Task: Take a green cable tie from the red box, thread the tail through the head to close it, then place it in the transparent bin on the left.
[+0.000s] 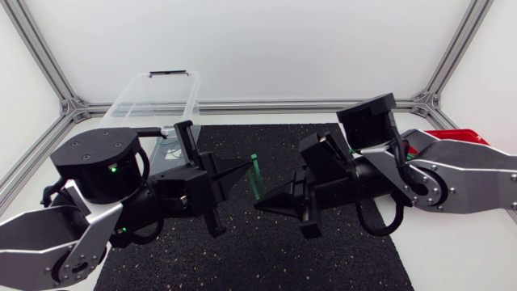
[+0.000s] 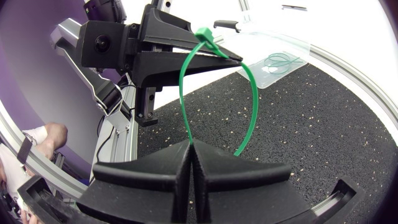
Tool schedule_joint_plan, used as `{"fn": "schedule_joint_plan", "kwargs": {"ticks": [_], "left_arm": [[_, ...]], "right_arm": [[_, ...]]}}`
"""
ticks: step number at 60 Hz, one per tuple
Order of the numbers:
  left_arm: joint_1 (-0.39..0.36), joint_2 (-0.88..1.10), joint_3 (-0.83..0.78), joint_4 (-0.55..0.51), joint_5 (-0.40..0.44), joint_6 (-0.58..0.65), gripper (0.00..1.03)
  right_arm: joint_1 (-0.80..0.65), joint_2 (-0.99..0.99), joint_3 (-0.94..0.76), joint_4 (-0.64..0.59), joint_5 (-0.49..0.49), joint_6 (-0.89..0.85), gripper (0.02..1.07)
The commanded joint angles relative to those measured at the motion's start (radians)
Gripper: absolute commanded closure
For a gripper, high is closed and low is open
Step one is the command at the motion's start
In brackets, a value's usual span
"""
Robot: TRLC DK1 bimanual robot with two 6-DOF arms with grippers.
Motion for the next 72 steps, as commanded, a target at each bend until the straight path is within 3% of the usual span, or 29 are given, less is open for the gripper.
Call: {"fn": "schedule_joint_plan", "kwargs": {"ticks": [1, 59, 72], "left_arm": [[-0.002, 0.004, -0.024, 0.014, 0.001, 0.027, 1.0], [0.009, 0.013, -0.01, 0.035, 0.002, 0.02, 1.0], [0.029, -0.009, -0.008, -0.002, 0.081, 0.004, 1.0]], "right_arm": [[-0.007, -0.004, -0.007, 0.004, -0.013, -0.005, 1.02], [-0.003, -0.01, -0.01, 0.0, -0.022, -0.013, 1.02], [-0.004, -0.003, -0.007, 0.0, -0.037, -0.014, 1.02]]}}
